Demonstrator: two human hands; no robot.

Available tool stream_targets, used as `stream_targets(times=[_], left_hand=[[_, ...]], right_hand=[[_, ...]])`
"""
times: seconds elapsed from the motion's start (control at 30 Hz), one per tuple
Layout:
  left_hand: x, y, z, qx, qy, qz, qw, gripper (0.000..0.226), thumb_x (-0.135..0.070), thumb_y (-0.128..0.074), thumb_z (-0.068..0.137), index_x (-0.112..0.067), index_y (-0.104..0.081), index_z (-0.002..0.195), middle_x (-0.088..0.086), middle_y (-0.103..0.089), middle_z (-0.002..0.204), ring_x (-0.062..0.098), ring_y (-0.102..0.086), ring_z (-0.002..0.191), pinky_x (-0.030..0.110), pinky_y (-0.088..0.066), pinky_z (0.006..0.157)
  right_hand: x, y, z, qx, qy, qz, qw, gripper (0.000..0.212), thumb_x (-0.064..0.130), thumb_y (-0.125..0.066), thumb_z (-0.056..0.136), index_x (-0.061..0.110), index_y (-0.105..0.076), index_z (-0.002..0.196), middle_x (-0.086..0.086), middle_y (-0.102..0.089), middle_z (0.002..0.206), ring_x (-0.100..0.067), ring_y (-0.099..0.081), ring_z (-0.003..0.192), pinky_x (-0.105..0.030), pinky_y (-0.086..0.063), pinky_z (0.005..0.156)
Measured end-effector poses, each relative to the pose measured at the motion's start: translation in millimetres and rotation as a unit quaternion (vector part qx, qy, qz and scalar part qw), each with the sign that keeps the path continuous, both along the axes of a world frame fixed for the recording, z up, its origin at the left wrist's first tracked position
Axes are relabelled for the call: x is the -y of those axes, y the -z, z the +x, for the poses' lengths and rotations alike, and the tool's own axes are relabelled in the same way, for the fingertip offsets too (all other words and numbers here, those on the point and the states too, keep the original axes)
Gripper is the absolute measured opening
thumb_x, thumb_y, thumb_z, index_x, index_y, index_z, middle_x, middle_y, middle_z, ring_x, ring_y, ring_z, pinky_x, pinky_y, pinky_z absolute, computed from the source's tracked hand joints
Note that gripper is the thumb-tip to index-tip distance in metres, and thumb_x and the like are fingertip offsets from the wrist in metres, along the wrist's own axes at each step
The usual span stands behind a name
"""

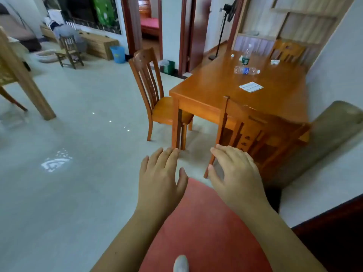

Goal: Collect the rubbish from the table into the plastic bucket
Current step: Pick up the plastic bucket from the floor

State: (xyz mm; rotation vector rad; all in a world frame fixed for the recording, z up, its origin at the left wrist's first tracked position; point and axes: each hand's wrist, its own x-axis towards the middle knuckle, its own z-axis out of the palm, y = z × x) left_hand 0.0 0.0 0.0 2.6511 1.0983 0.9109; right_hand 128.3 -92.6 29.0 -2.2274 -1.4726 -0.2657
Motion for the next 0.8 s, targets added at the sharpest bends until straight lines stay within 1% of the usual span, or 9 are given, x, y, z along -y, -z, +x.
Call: stream_targets(times=[0.07, 0.17, 0.27, 0.4, 0.53, 0.6, 0.67, 0.73, 0.8], left_hand=[[-28.2, 12.8, 3.4, 0.009, -0.014, -0.009, 1.000, 0.041, -0.017, -0.067, 0.075, -0.003, -0.061, 0.113, 0.017, -0.065, 0.114, 0.036, -0.057, 0.110, 0.053, -0.040, 0.092], [-81.7, 38.7, 14.4, -0.011, -0.032, -0.023, 0.999, 0.041, -0.017, -0.067, 0.076, -0.001, -0.061, 0.113, 0.018, -0.065, 0.115, 0.037, -0.057, 0.110, 0.054, -0.040, 0.092], [-137.8, 64.1, 35.8, -0.035, -0.037, -0.051, 0.997, 0.040, -0.014, -0.066, 0.076, 0.000, -0.061, 0.112, 0.019, -0.065, 0.115, 0.039, -0.056, 0.110, 0.056, -0.042, 0.091], [-211.5, 102.7, 69.7, -0.073, -0.046, -0.103, 0.991, 0.039, -0.014, -0.063, 0.078, 0.000, -0.060, 0.114, 0.019, -0.063, 0.117, 0.038, -0.055, 0.112, 0.053, -0.039, 0.095], [-272.8, 155.5, 94.2, -0.085, -0.056, -0.139, 0.985, 0.038, -0.013, -0.061, 0.075, 0.001, -0.061, 0.110, 0.019, -0.065, 0.112, 0.038, -0.059, 0.106, 0.053, -0.042, 0.091], [-296.6, 189.4, 99.7, -0.097, -0.060, -0.165, 0.980, 0.038, -0.012, -0.061, 0.073, 0.002, -0.062, 0.108, 0.020, -0.066, 0.110, 0.038, -0.060, 0.102, 0.054, -0.045, 0.088], [-316.9, 227.5, 103.0, -0.112, -0.060, -0.185, 0.974, 0.038, -0.009, -0.067, 0.069, 0.002, -0.062, 0.106, 0.019, -0.067, 0.106, 0.037, -0.062, 0.098, 0.053, -0.046, 0.085], [-332.7, 263.2, 105.2, -0.127, -0.061, -0.197, 0.970, 0.038, -0.007, -0.070, 0.066, 0.002, -0.063, 0.103, 0.019, -0.068, 0.104, 0.036, -0.064, 0.094, 0.051, -0.046, 0.083], [-347.9, 310.9, 107.3, -0.135, -0.069, -0.219, 0.964, 0.038, -0.006, -0.070, 0.067, 0.003, -0.063, 0.104, 0.020, -0.068, 0.105, 0.037, -0.063, 0.095, 0.050, -0.045, 0.083]], right_hand=[[-32.4, 13.7, 6.7, -0.006, -0.007, 0.012, 1.000, 0.036, 0.023, -0.053, 0.081, 0.010, -0.058, 0.114, -0.010, -0.063, 0.118, -0.029, -0.054, 0.114, -0.051, -0.038, 0.097], [-89.5, 40.2, 23.4, -0.025, -0.017, -0.007, 1.000, 0.036, 0.022, -0.054, 0.082, 0.010, -0.057, 0.115, -0.010, -0.062, 0.119, -0.029, -0.053, 0.116, -0.052, -0.036, 0.099], [-149.9, 66.8, 46.0, -0.045, -0.015, -0.012, 0.999, 0.036, 0.021, -0.052, 0.078, 0.007, -0.060, 0.111, -0.012, -0.064, 0.114, -0.031, -0.056, 0.110, -0.054, -0.040, 0.095], [-222.7, 103.2, 78.3, -0.067, -0.009, -0.025, 0.997, 0.033, 0.017, -0.057, 0.078, 0.005, -0.060, 0.108, -0.015, -0.066, 0.110, -0.034, -0.059, 0.105, -0.054, -0.044, 0.090], [-285.5, 148.4, 105.3, -0.075, 0.000, -0.047, 0.996, 0.036, 0.025, -0.046, 0.078, 0.005, -0.063, 0.103, -0.013, -0.068, 0.105, -0.031, -0.062, 0.098, -0.047, -0.047, 0.085], [-311.3, 181.2, 112.6, -0.090, -0.003, -0.070, 0.993, 0.037, 0.027, -0.044, 0.079, 0.006, -0.063, 0.102, -0.012, -0.067, 0.105, -0.030, -0.062, 0.099, -0.047, -0.046, 0.086], [-332.8, 220.2, 116.9, -0.107, 0.001, -0.088, 0.990, 0.030, 0.023, -0.054, 0.080, 0.007, -0.063, 0.104, -0.012, -0.067, 0.107, -0.031, -0.061, 0.102, -0.049, -0.045, 0.089], [-348.7, 256.7, 118.8, -0.123, 0.009, -0.098, 0.988, 0.030, 0.016, -0.066, 0.076, 0.007, -0.063, 0.104, -0.013, -0.067, 0.107, -0.031, -0.061, 0.101, -0.049, -0.044, 0.091], [-365.3, 304.2, 120.8, -0.138, 0.015, -0.110, 0.984, 0.032, 0.014, -0.069, 0.073, 0.006, -0.063, 0.103, -0.014, -0.067, 0.106, -0.031, -0.062, 0.101, -0.050, -0.045, 0.092]])
